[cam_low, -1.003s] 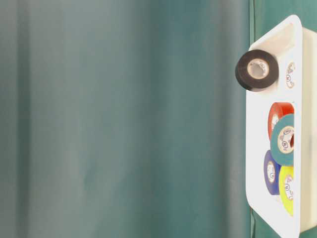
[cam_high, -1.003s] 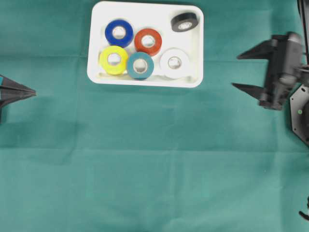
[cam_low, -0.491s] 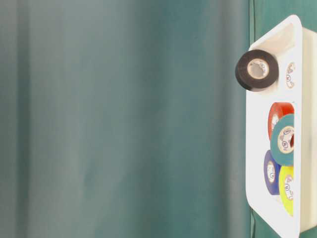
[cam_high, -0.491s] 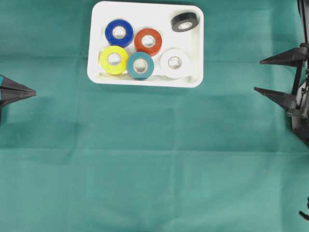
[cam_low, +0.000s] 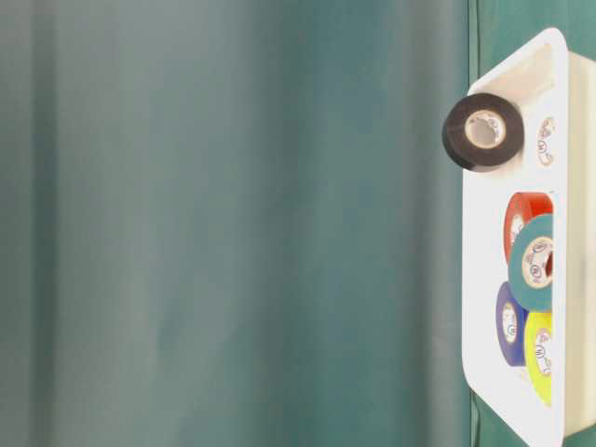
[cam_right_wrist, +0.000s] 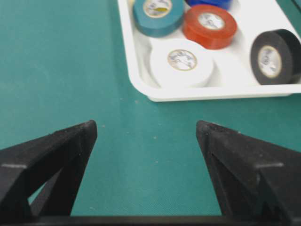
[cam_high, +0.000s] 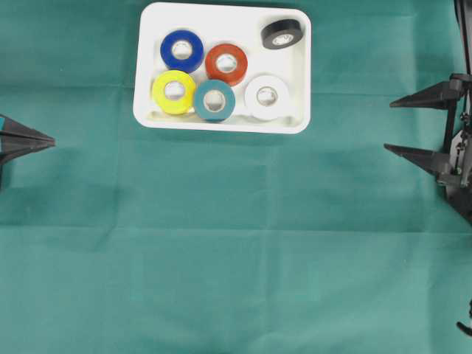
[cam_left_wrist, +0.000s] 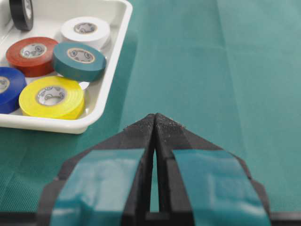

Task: Put the tape into the white case with the right arm.

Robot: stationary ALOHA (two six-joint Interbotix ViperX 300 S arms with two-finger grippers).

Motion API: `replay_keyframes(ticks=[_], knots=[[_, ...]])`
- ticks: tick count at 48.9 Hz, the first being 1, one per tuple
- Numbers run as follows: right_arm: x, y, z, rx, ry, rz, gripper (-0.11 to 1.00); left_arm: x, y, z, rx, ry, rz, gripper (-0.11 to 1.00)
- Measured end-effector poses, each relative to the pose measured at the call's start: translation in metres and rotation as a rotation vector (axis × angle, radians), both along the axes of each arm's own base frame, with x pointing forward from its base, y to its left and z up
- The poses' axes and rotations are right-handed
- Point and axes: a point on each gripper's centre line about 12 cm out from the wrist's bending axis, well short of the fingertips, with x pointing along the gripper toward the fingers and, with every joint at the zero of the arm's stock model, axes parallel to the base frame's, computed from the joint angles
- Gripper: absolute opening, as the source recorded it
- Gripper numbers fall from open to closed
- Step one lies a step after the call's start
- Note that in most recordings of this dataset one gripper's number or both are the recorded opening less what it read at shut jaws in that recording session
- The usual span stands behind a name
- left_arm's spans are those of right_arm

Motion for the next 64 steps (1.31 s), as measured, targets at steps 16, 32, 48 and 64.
replay_keyframes(ticks=[16, 32, 48, 64], knots=[[0.001, 0.013, -0.002, 0.001, -0.02, 0.091, 0.75, 0.0, 0.0, 0.0, 0.0, 0.0, 0.0, 0.0], [0.002, 0.022, -0.003, -0.007, -0.016, 0.156, 0.75, 0.0, 0.0, 0.0, 0.002, 0.0, 0.0, 0.0], [0.001, 0.021, -0.003, -0.026, -0.007, 0.158, 0.75, 0.0, 0.0, 0.0, 0.0, 0.0, 0.0, 0.0], [-0.002, 0.022, -0.012, -0.022, 0.004, 0.159, 0.68, 0.0, 0.0, -0.002, 0.001, 0.005, 0.0, 0.0]])
